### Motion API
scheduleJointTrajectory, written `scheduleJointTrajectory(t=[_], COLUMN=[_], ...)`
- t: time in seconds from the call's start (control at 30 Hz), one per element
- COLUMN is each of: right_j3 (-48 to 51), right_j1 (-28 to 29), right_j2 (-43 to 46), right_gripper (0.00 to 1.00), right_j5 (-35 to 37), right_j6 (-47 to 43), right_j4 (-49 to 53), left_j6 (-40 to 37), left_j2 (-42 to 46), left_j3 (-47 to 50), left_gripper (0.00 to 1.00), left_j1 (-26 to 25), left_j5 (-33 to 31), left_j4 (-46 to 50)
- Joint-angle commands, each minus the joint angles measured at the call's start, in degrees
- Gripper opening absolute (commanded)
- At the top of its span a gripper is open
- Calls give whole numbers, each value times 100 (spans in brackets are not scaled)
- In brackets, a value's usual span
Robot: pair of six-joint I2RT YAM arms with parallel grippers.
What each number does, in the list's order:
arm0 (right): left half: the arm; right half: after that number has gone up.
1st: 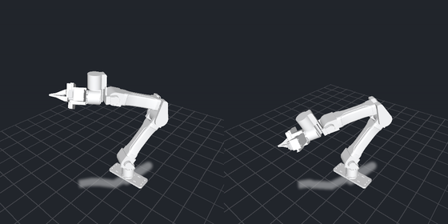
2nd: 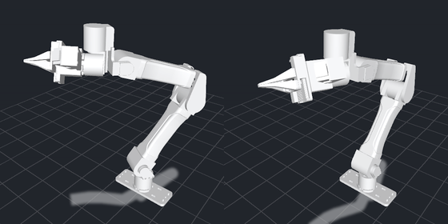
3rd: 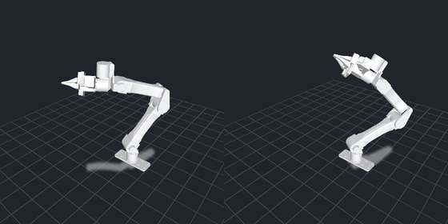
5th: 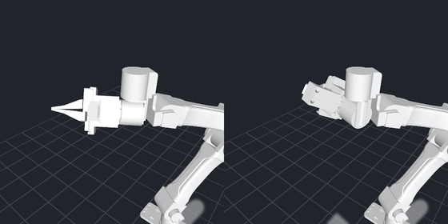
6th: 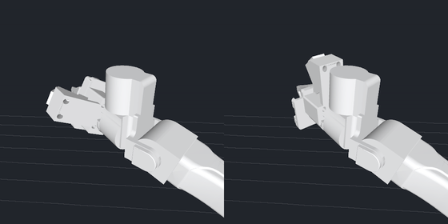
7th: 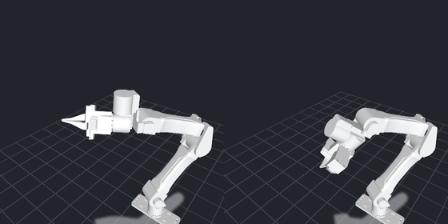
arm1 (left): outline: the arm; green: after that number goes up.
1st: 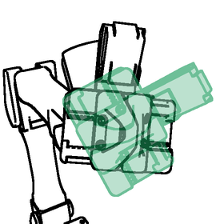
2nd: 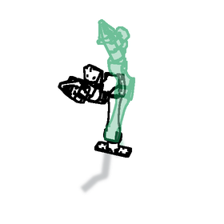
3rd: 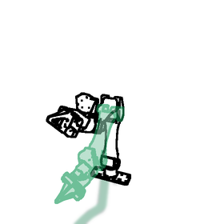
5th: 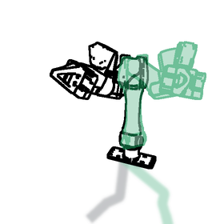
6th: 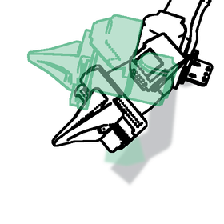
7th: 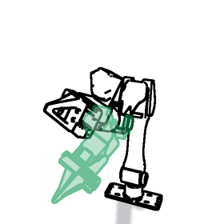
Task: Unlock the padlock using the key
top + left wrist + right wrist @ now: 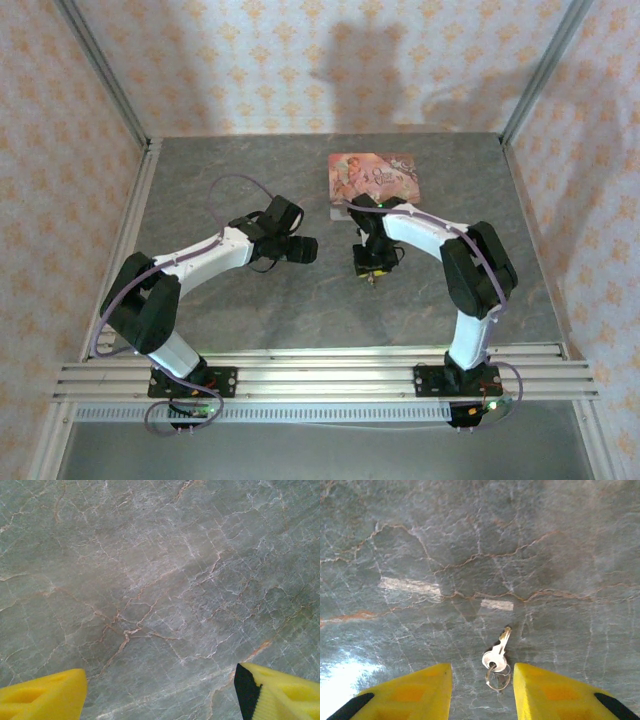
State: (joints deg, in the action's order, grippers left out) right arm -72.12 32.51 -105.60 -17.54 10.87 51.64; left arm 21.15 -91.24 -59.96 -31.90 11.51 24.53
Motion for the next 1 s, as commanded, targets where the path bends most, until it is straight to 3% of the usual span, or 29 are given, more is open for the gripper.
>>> scheduleJointTrajectory(t=[0.0, 0.57, 0.97], right_j3=[106, 267, 341], right_j1=[115, 133, 134], right_j2=[-118, -259, -381], right_gripper=[37, 36, 28], right_j5=[314, 431, 294], right_j6=[-18, -88, -147], right_j4=[208, 40, -4], left_j6=[56, 42, 54], left_j2=[-26, 71, 37], left_j3=[-102, -42, -68], left_gripper=[79, 79, 79], left_j1=[-73, -107, -116], left_j5=[-152, -232, -231], left_j4=[196, 254, 264])
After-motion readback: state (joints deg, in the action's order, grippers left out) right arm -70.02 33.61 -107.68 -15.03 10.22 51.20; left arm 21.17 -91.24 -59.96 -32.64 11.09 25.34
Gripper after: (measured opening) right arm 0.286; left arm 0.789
